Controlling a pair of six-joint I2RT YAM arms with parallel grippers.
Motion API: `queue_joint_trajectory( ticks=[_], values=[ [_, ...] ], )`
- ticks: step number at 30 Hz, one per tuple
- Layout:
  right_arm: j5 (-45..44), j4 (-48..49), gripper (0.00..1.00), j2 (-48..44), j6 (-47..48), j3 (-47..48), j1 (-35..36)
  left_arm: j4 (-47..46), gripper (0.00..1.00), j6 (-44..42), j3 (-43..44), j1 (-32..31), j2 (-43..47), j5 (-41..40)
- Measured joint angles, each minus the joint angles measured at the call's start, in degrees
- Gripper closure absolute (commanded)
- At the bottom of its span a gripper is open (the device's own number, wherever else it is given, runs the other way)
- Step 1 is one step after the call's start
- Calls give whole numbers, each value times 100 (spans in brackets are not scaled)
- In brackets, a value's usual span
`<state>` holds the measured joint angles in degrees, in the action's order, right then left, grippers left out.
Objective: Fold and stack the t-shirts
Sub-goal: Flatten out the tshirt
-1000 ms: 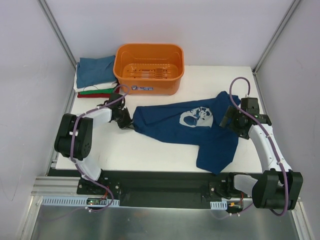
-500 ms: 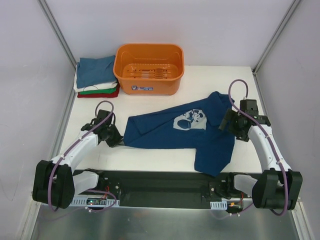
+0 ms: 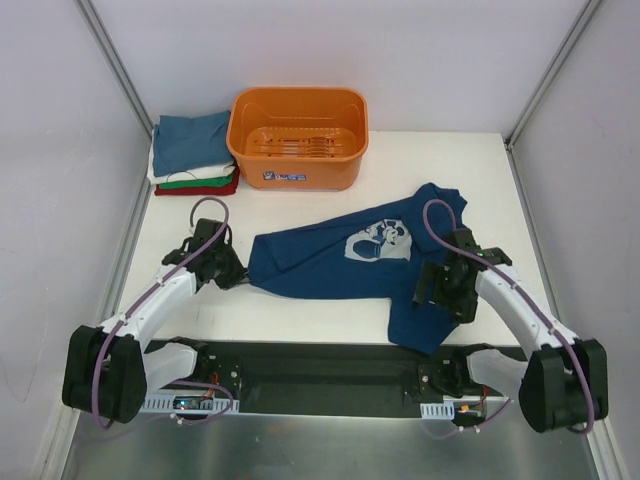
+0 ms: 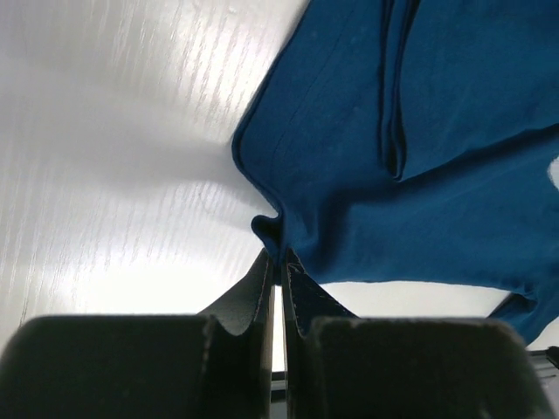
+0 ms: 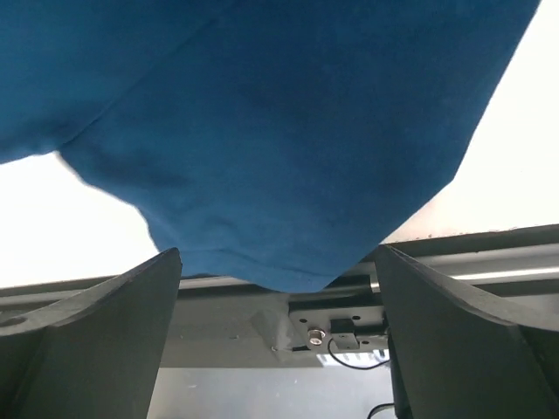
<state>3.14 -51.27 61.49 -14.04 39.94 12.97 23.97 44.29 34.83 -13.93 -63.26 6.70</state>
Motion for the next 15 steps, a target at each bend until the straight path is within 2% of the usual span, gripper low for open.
queue_joint_trajectory(
  ticks=[3,6,12,15],
  values=[
    [-13,203,3,640,-98,2,31,-199,100,-68,0,0,-90,7],
    [-225,378,3,1600,-92,466,33,-376,100,-127,0,0,-275,-15],
    [-531,820,3,3727,66,2374,13,-586,100,-170,72,2,-741,-289],
    [-546,953,3,4470,170,3248,-37,-619,100,-199,321,13,-1056,-455]
  ],
)
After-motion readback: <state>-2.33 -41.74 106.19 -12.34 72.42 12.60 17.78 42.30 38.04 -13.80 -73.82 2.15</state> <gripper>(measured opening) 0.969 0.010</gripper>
